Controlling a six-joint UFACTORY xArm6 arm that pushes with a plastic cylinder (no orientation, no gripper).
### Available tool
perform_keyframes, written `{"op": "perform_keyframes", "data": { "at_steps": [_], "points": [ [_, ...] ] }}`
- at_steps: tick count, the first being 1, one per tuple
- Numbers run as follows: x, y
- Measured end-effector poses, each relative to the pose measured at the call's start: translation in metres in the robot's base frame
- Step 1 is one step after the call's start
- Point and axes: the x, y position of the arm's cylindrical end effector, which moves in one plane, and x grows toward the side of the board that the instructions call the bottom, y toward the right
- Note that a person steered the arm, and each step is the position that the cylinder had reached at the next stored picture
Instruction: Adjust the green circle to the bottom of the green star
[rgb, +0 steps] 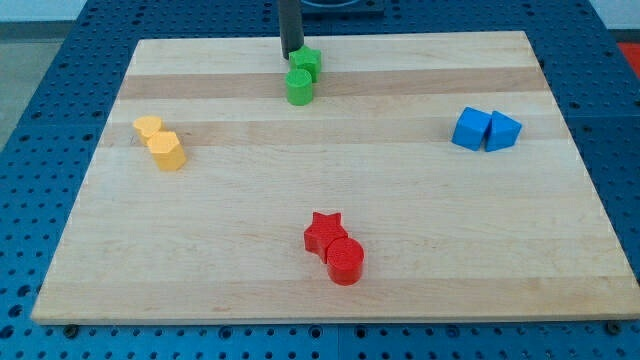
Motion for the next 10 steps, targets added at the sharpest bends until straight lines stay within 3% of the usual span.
{"op": "perform_keyframes", "data": {
  "at_steps": [3,4,6,10],
  "points": [
    [0.010,0.001],
    [0.010,-0.029],
    [0.079,-0.030],
    [0.079,-0.003]
  ]
}}
